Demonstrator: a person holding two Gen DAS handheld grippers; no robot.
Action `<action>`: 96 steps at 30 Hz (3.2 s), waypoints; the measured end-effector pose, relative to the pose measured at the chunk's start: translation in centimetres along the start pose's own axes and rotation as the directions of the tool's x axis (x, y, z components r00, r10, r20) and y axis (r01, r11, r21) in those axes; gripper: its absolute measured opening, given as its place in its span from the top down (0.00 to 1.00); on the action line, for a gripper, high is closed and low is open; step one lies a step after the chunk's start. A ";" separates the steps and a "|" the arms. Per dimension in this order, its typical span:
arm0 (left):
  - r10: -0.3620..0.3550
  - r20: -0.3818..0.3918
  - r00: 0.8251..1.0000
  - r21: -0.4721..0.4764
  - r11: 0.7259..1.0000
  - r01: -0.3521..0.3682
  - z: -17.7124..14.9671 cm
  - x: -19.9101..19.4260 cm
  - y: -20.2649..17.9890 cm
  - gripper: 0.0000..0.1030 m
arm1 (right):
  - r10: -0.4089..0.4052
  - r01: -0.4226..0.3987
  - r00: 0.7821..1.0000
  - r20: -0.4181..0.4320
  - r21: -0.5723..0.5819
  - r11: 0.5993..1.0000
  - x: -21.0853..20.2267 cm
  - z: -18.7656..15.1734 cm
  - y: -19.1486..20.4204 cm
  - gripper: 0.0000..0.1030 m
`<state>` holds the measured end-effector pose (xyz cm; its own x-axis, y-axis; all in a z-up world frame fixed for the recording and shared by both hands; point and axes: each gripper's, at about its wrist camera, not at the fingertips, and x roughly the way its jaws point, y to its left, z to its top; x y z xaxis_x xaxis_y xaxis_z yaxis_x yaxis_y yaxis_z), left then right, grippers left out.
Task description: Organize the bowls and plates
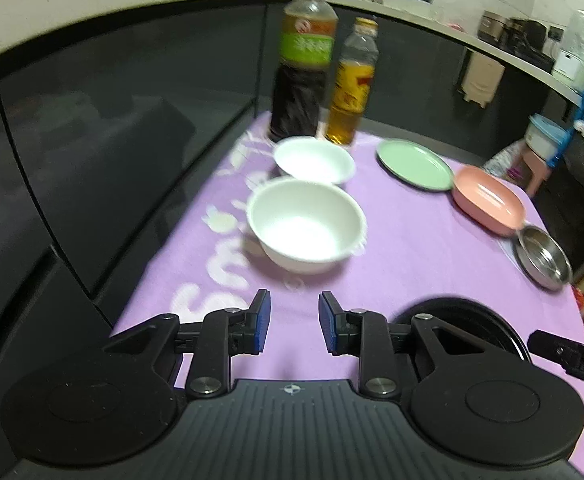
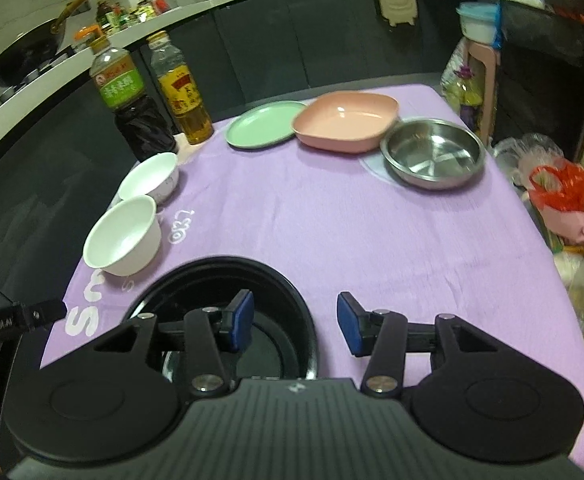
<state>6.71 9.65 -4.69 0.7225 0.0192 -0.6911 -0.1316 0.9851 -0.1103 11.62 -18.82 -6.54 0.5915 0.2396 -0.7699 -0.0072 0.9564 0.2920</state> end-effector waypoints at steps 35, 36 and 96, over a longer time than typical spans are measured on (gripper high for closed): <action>0.021 -0.102 0.995 -0.153 0.988 -0.037 6.4 10.8 5.1 0.75 | 0.099 -0.128 0.975 -0.201 -0.138 0.982 12.2 7.6 12.0 0.53; 0.014 -0.108 0.994 -0.160 0.987 -0.031 6.4 11.0 5.2 0.75 | 0.097 -0.125 0.974 -0.203 -0.135 0.983 12.4 7.7 12.0 0.53; -0.134 -0.069 0.989 0.094 0.986 0.140 1.2 2.3 -5.1 0.90 | 0.122 -0.127 0.990 -0.070 -0.069 0.989 2.3 2.5 4.7 0.88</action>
<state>9.89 4.83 -4.89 0.6848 -0.1247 -0.7180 0.0355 0.9898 -0.1380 14.98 -14.23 -5.46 0.5283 0.3659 -0.7661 -0.1382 0.9274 0.3476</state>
